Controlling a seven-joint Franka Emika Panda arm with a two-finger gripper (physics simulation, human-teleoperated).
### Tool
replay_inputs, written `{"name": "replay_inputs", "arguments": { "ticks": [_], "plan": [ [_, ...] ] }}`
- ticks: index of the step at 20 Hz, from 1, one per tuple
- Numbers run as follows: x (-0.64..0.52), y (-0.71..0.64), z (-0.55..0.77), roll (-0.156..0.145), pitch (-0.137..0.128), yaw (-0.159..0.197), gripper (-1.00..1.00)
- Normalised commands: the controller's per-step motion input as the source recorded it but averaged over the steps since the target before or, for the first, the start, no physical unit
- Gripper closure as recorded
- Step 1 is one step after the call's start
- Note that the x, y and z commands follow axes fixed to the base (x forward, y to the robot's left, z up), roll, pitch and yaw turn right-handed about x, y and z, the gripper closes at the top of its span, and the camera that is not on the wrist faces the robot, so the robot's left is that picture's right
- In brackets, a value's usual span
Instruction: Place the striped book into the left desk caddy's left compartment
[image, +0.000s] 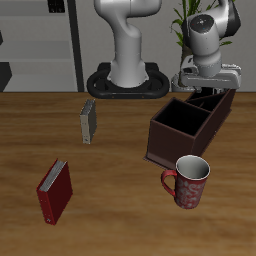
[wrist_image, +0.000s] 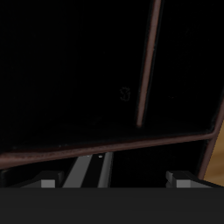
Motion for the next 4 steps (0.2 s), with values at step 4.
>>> {"name": "replay_inputs", "arguments": {
  "ticks": [4],
  "plan": [
    [0.2,-0.67,0.15,-0.088,0.006,0.091,-1.0]
  ]
}}
